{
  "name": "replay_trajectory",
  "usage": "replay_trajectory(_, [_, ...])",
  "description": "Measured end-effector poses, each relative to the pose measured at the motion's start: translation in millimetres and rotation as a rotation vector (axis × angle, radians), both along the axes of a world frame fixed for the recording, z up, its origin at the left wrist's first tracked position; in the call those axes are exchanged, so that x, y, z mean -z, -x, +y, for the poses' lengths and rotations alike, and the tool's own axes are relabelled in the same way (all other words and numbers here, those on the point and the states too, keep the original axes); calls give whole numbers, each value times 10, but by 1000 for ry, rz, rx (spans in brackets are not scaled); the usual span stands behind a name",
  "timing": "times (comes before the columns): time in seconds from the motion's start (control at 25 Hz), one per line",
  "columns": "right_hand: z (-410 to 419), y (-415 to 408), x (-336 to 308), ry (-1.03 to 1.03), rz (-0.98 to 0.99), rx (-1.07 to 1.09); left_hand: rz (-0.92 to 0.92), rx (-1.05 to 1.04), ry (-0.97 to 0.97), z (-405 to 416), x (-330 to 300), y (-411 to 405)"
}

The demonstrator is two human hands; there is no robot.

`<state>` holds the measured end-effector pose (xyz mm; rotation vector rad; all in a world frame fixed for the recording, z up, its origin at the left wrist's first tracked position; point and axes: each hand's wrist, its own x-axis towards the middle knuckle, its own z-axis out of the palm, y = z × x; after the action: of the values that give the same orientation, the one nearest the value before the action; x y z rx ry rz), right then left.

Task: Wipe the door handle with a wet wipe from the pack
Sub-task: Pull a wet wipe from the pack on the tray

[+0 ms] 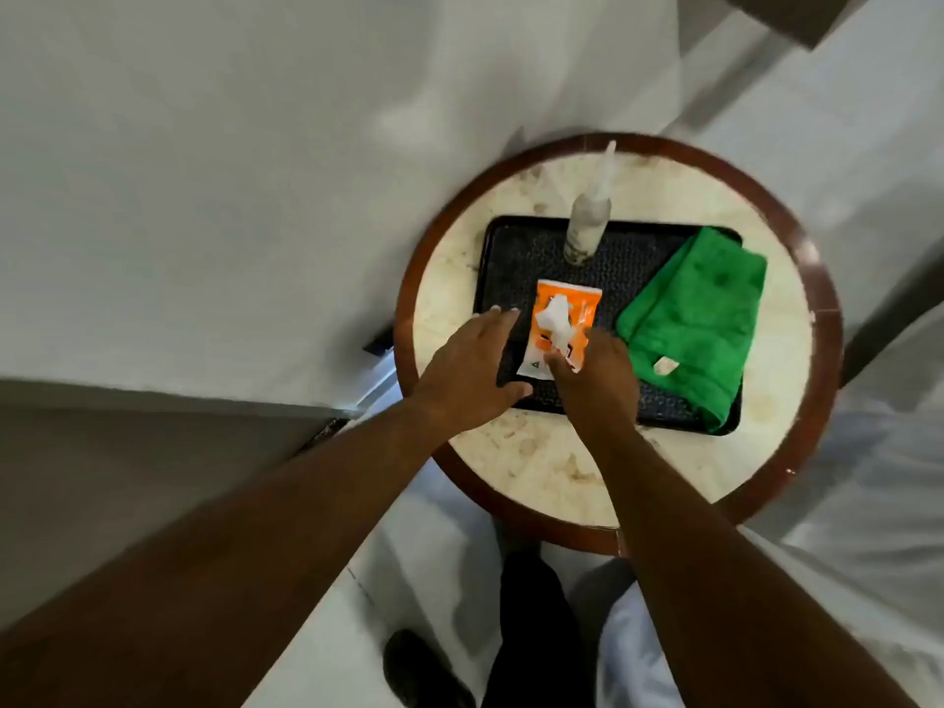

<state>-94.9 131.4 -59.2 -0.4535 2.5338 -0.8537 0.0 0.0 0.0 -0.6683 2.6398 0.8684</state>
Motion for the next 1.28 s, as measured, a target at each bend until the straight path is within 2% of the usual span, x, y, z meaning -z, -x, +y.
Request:
replay_trajectory(0.12, [-134,162,237,-28,52,-4,-79,198,131,-101,398,389])
replay_trajectory(0.24, [-199,255,423,-8,72,0,-129,314,160,-189,698,751])
replay_trajectory(0.32, [-163,275,435,28,51,84,-149,355,140,-189,848,870])
replay_trajectory(0.4, [-96,222,320,192,-93,246,-179,326,103,-191,921,904])
replay_trajectory(0.52, [48,99,-35,579,-528,555,-174,199,43,-191,800,833])
replay_trajectory(0.64, [56,-28,-491,776,-794,643,-16,-133,-253,-180,273,474])
replay_trajectory(0.72, [-92,-189,-843,772,-912,550,106,-363,-467,-193,-196,38])
replay_trajectory(0.76, [-176,-295,-1004,711,-907,451,168,-499,-568,-197,-430,-197])
replay_trajectory(0.84, [-378,-568,-1332,560,-823,198,289,-787,-777,-251,-944,-662])
replay_trajectory(0.92, [-619,-931,-1717,463,-741,-54,405,-949,-848,-384,-1439,-1121])
replay_trajectory(1.0, [-853,-1327,-2100,414,-562,-306,503,-1038,-822,-524,-1909,-1581])
replay_trajectory(1.12, [-1151,-1914,-2675,553,-262,-475,591,-1090,-651,-650,-2457,-2216])
replay_trajectory(1.2, [-1323,-2369,-3058,678,-143,-600,656,-1076,-532,-701,-2801,-2714])
replay_trajectory(1.28, [-1483,-2805,-3355,723,-146,-654,738,-1076,-479,-721,-3094,-3244])
